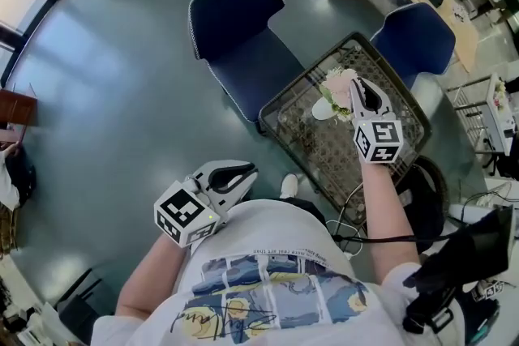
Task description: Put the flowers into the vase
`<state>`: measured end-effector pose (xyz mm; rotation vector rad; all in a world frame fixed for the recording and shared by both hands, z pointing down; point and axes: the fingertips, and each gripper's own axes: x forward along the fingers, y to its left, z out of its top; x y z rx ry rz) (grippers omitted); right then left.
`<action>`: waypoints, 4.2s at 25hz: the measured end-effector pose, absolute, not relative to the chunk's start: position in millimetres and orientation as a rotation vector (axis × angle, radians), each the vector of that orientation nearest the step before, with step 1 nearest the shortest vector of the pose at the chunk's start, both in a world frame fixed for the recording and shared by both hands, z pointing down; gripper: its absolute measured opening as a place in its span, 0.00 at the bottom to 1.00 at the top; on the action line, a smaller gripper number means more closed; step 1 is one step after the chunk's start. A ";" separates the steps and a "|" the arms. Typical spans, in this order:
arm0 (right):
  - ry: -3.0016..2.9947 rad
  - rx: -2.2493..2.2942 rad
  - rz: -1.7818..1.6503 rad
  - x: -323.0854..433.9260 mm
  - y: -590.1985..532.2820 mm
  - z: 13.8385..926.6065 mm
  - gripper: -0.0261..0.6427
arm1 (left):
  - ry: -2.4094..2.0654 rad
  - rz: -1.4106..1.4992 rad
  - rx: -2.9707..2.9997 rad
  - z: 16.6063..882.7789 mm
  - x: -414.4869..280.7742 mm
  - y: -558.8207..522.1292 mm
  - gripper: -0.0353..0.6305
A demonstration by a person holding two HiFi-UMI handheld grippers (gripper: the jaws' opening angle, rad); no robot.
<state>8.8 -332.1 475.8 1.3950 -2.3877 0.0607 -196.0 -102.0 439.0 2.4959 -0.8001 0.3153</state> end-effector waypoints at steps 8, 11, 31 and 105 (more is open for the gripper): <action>-2.403 1.378 0.072 8.3 -326.9 486.8 0.12 | -0.816 0.334 2.469 441.9 -192.7 -97.2 0.12; -2.417 1.364 0.057 6.4 -323.6 485.9 0.12 | -0.821 0.337 2.467 441.2 -191.1 -96.9 0.12; -2.436 1.267 0.024 -3.8 -309.5 485.7 0.25 | -0.808 0.342 2.484 439.8 -187.0 -89.4 0.12; -2.660 0.944 0.298 86.6 -140.5 475.2 0.06 | -0.698 0.478 2.583 434.8 -5.0 -76.0 0.07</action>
